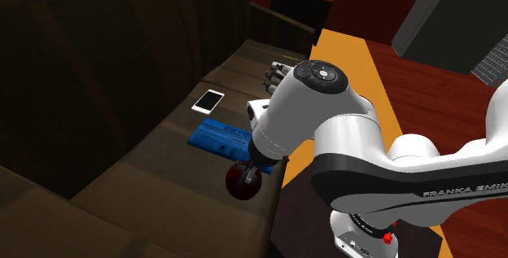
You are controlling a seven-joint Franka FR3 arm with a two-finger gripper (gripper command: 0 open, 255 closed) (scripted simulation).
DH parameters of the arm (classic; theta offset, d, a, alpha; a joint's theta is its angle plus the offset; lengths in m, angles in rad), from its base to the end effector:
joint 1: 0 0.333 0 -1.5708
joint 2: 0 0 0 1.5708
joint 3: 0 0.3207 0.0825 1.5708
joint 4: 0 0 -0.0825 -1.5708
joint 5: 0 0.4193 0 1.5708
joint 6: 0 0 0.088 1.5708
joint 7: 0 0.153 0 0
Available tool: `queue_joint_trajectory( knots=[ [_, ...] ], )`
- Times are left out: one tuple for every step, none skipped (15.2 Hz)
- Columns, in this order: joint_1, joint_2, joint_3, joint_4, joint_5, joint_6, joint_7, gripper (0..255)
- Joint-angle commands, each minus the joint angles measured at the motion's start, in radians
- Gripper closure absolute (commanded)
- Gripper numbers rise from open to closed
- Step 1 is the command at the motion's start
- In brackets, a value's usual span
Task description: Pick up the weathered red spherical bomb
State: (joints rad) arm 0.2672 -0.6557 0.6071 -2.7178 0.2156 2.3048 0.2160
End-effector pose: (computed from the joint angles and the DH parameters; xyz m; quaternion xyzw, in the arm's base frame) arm 0.2787 0.2936 0.3439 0.9671 0.2215 0.1183 0.0402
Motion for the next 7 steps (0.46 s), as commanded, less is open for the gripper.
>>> queue_joint_trajectory(
  knots=[
    [0.003, -0.016, -0.011, 0.017, -0.002, -0.033, -0.005, 255],
    [0.004, -0.023, -0.017, 0.026, -0.003, -0.049, -0.007, 255],
    [0.005, -0.030, -0.022, 0.035, -0.004, -0.064, -0.010, 255],
    [0.005, -0.036, -0.028, 0.045, -0.006, -0.080, -0.012, 255],
    [0.005, -0.042, -0.033, 0.054, -0.008, -0.095, -0.015, 255],
    [0.005, -0.043, -0.034, 0.056, -0.008, -0.098, -0.015, 255],
    [0.005, -0.043, -0.034, 0.056, -0.008, -0.098, -0.015, 255]
  ],
)
